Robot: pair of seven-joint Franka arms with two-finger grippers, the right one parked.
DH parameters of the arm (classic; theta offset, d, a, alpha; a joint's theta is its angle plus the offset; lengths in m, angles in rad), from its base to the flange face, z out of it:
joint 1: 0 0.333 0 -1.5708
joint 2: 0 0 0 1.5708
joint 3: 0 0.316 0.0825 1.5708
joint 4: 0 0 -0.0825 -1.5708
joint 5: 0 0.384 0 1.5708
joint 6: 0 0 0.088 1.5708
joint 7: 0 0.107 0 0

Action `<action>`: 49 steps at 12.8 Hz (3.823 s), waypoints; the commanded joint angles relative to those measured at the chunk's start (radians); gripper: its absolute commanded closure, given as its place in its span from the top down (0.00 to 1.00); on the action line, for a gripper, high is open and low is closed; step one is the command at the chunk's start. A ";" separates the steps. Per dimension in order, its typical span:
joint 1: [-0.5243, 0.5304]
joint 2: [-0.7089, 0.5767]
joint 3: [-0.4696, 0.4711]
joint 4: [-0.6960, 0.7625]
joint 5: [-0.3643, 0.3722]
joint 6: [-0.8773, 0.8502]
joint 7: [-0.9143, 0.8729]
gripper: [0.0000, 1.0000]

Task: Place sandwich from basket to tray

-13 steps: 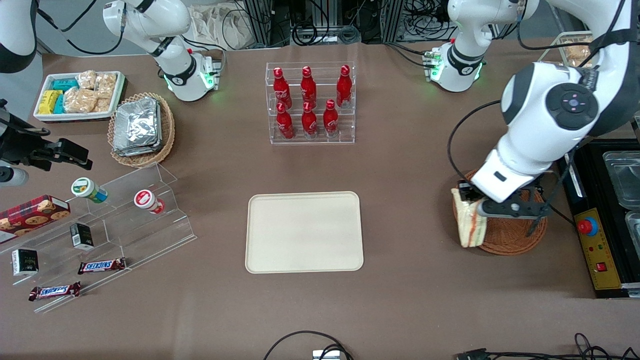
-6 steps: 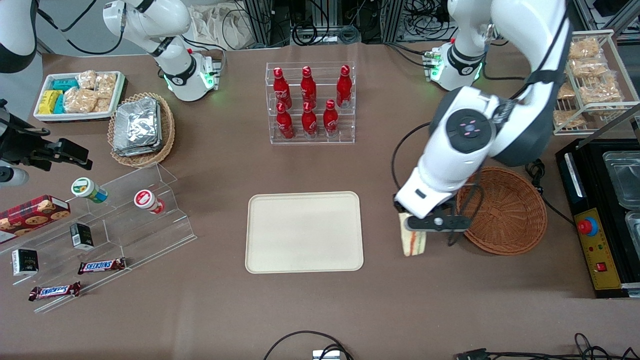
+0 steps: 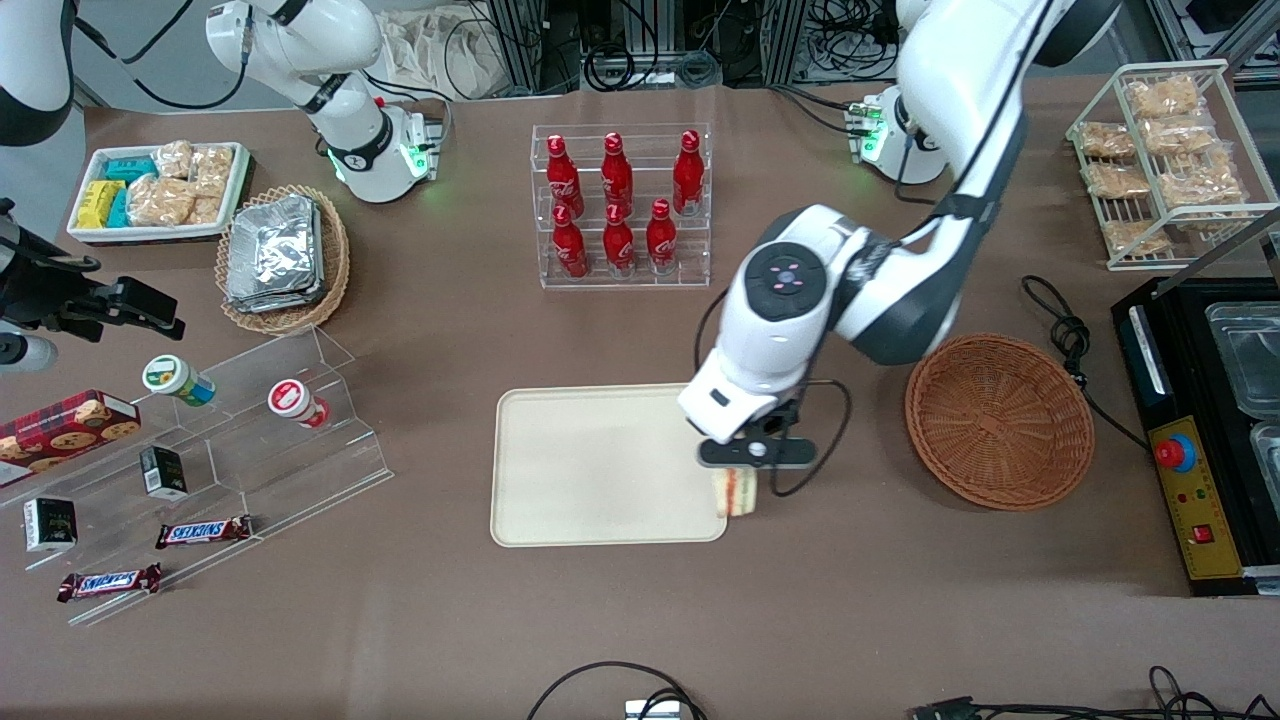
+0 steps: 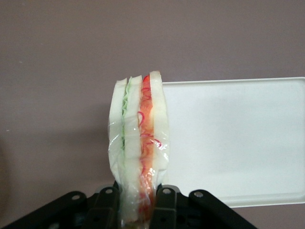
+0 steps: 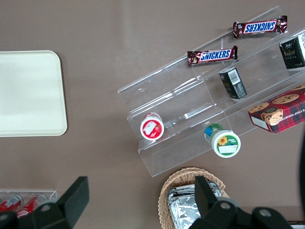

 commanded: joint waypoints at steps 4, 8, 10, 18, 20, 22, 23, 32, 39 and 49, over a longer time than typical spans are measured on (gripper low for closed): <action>-0.041 0.132 0.004 0.039 0.051 0.102 -0.044 0.22; -0.088 0.180 0.009 0.033 0.065 0.105 -0.035 0.22; -0.096 0.196 0.009 0.032 0.065 0.111 -0.035 0.22; -0.113 0.256 0.010 0.032 0.090 0.165 -0.053 0.28; -0.113 0.259 0.010 0.032 0.090 0.165 -0.058 0.54; -0.113 0.258 0.010 0.032 0.090 0.165 -0.087 0.99; -0.111 0.255 0.010 0.032 0.090 0.165 -0.104 1.00; -0.096 0.188 0.018 0.033 0.087 0.143 -0.201 1.00; 0.048 0.017 0.022 0.043 0.084 -0.059 -0.199 1.00; 0.329 -0.216 0.041 0.036 -0.068 -0.306 0.118 1.00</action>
